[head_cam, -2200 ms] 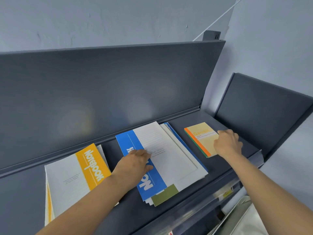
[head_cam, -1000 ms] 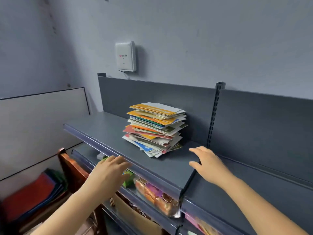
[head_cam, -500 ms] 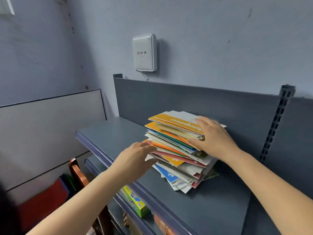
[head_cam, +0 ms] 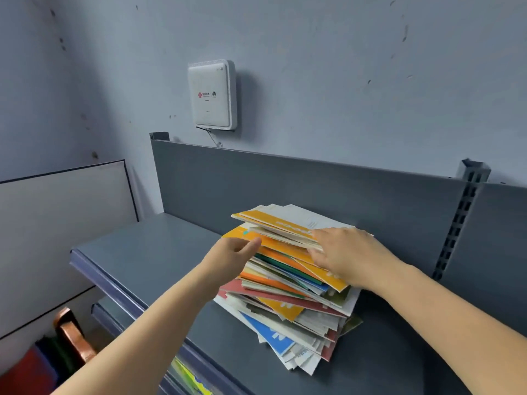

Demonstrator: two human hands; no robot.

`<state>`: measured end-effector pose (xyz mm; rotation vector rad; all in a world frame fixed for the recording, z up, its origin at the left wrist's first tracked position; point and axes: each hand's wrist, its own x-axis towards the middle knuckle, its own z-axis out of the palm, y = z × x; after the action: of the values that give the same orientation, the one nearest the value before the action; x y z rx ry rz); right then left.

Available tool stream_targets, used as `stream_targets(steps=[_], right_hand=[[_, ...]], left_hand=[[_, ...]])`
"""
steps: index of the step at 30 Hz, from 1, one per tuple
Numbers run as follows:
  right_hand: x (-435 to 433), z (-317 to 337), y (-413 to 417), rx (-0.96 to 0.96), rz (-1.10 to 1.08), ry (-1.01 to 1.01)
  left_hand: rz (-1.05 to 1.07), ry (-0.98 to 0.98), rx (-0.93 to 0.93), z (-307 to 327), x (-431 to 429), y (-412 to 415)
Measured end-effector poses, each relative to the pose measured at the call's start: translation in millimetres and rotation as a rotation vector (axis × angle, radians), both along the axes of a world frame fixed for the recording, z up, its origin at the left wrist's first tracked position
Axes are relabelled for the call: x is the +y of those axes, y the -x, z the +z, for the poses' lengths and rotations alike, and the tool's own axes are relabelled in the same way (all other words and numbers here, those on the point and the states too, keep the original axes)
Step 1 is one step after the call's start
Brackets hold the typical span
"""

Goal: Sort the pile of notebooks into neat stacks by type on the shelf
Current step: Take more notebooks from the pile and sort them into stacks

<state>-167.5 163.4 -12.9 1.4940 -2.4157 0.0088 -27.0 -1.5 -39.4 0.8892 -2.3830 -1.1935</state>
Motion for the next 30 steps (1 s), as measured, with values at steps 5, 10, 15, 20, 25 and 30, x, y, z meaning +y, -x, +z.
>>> stream_targets(steps=[5, 10, 15, 20, 25, 30], right_hand=[[-6, 15, -16, 0.082, -0.052, 0.024], [-22, 22, -54, 0.243, -0.059, -0.097], [-48, 9, -103, 0.237, -0.056, -0.170], [-36, 22, -90, -0.285, -0.231, -0.017], [-14, 25, -30, -0.525, -0.503, 0.272], [-21, -1, -20, -0.640, -0.603, 0.228]], left_hand=[[-0.079, -0.447, 0.175, -4, 0, 5], [-0.153, -0.665, 0.257, 1, 0, 12], [-0.188, -0.803, 0.271, 2, 1, 15], [-0.097, -0.836, 0.299, -4, -2, 18], [-0.111, -0.817, 0.309, -2, -2, 16], [-0.151, -0.792, 0.292, -7, -8, 9]])
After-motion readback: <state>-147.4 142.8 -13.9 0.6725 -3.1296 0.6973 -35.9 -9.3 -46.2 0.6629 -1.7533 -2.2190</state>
